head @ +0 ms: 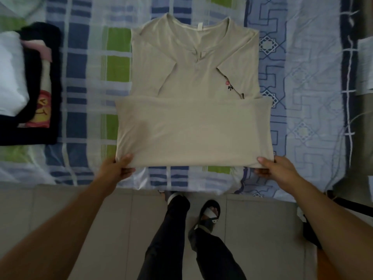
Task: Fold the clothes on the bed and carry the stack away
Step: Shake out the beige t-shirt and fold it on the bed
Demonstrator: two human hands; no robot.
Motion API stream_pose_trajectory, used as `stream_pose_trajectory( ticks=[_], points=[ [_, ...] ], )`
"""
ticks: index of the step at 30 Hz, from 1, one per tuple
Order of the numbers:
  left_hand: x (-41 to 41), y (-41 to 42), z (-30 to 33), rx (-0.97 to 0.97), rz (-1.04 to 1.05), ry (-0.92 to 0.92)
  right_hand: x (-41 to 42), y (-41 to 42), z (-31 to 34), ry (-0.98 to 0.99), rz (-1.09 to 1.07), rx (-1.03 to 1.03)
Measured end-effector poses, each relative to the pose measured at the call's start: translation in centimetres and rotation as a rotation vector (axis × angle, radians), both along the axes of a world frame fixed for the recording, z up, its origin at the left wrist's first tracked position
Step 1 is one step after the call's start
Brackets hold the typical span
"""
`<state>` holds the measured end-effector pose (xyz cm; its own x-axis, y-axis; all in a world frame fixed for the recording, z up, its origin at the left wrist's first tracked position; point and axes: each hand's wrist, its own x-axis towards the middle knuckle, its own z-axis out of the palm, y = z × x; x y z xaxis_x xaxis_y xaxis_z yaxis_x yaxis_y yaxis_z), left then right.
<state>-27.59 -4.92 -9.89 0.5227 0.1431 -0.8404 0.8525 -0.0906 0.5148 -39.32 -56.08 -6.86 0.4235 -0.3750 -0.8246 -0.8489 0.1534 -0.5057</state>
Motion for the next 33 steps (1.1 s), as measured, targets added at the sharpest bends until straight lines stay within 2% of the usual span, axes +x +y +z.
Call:
stream_pose_trajectory(
  ticks=[4, 13, 17, 20, 24, 33],
  points=[
    [-3.4, 0.4, 2.1, 0.053, 0.067, -0.054, -3.4, -0.2, 1.1, -0.022, -0.025, 0.004],
    [-12.7, 0.3, 10.4, 0.128, 0.161, 0.003, -12.3, 0.1, 6.7, 0.018, -0.013, 0.040],
    [-13.4, -0.1, 14.2, 0.123, 0.183, -0.096, -12.1, -0.3, 9.7, -0.057, -0.080, 0.081],
    [-10.9, -0.6, 15.9, 0.106, 0.197, -0.195, -9.0, -0.8, 11.3, -0.178, -0.218, 0.084],
    [-4.1, -1.6, 16.3, 0.022, 0.204, -0.237, -1.3, -1.4, 12.4, -0.261, -0.296, 0.086],
    [14.9, -4.3, 10.6, -0.107, 0.392, -0.240, 17.5, -1.7, 9.5, -0.347, -0.412, 0.094]
  ],
)
